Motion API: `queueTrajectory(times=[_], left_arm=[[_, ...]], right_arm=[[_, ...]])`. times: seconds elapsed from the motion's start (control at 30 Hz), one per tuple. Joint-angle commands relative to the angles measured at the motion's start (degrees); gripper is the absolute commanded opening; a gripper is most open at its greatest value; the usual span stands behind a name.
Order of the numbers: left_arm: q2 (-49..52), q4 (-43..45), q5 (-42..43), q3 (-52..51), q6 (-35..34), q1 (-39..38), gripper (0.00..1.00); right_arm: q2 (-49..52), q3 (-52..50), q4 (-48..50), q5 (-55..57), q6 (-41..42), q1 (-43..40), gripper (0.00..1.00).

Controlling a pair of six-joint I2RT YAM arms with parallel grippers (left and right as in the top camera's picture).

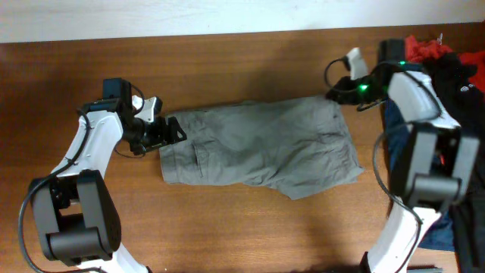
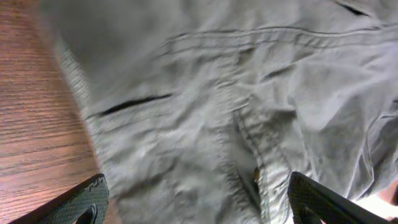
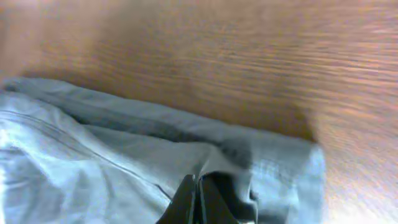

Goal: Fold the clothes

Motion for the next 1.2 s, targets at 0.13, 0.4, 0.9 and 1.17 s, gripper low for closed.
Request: queueTrajectory(times=[0.13,0.4,0.9,1.17], left_arm=[[-1.55,0.83,0.02,-0.52,1.27,0.09,0.92],[-1.55,1.03,0.02,-0.52,1.29,0.09,0.92],[-1.55,1.03,0.26,-0.52,1.29,0.09,0.98],[-1.55,4.81,4.81,-0.52,6.95,-3.1,0.99]], right_arm=[[-13.27,0.7,-4.31,11.08,8.09,-1.53,0.04],[-8.85,0.42,-5.81,27.1,19.02,-1.53,0.04],[-7.02,2.01,-11.32,28.06,17.97,-2.23,0.5],[-9.35,1.09,-27.3,22.08,17.92,-0.87,0.52]])
